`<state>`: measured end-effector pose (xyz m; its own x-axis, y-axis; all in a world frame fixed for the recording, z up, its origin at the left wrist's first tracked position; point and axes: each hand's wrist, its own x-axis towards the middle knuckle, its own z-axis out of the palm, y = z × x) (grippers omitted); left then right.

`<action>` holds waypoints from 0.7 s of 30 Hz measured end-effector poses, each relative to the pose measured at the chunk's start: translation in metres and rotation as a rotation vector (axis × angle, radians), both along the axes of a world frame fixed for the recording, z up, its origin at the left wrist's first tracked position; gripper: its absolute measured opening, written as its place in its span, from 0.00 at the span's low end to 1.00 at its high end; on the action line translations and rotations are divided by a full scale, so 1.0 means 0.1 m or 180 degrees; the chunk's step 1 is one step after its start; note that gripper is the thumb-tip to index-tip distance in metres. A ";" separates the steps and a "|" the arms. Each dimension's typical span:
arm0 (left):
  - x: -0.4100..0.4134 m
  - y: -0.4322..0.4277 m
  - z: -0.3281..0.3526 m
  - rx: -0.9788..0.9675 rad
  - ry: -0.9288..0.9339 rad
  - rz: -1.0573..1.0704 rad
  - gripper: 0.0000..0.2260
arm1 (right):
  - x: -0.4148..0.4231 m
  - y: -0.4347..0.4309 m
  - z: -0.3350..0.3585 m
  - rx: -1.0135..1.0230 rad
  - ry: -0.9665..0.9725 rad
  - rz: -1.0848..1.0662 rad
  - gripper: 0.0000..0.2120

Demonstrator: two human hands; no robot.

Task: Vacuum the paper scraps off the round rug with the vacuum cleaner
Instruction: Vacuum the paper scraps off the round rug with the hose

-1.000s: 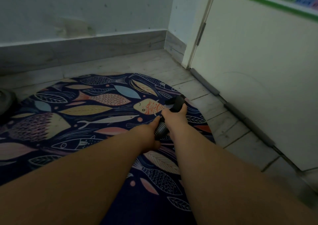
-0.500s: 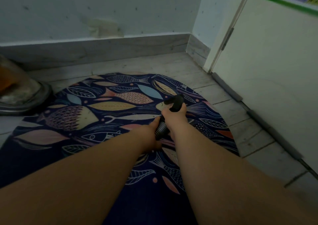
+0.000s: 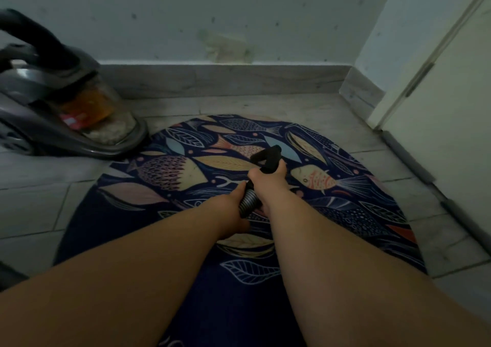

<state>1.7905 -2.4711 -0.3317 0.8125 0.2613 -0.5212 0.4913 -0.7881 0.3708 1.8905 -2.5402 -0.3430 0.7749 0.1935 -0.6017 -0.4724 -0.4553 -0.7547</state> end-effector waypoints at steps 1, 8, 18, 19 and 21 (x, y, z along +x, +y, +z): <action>-0.07 0.08 0.01 0.0012 -0.0005 0.0037 0.43 | -0.05 0.11 -0.01 0.0025 0.0001 0.0018 0.44; -0.49 0.43 0.11 -0.0039 -0.0011 0.0293 0.42 | -0.41 0.61 0.00 0.0102 0.0052 0.0330 0.45; -1.02 0.84 0.14 -0.0053 -0.0006 0.0585 0.44 | -0.86 1.18 -0.08 0.0269 0.0174 0.0662 0.46; -1.09 0.88 0.15 -0.0048 0.0002 0.0623 0.44 | -0.91 1.25 -0.08 0.0282 0.0210 0.0695 0.46; -1.17 0.94 0.18 -0.0046 0.0009 0.0691 0.45 | -0.98 1.34 -0.07 0.0242 0.0249 0.0806 0.47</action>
<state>1.6733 -2.3773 -0.3140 0.7365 0.4224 -0.5282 0.6499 -0.6584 0.3797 1.7929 -2.4061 -0.3500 0.6479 0.4219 -0.6341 -0.4089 -0.5098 -0.7570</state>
